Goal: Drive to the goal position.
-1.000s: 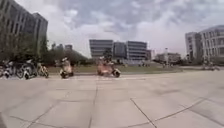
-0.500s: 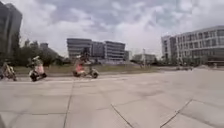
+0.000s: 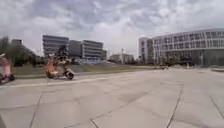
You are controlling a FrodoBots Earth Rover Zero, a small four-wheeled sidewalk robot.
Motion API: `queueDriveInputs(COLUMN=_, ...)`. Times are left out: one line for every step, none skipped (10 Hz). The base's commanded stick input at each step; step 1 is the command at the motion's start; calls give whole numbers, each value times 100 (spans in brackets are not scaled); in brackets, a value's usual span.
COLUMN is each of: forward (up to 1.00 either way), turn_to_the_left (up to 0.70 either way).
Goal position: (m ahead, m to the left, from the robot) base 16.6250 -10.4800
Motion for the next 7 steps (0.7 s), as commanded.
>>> queueDriveInputs(forward=70, turn_to_the_left=-34)
queueDriveInputs(forward=70, turn_to_the_left=-34)
queueDriveInputs(forward=70, turn_to_the_left=-34)
queueDriveInputs(forward=70, turn_to_the_left=-34)
queueDriveInputs(forward=70, turn_to_the_left=-34)
queueDriveInputs(forward=70, turn_to_the_left=-34)
queueDriveInputs(forward=70, turn_to_the_left=-34)
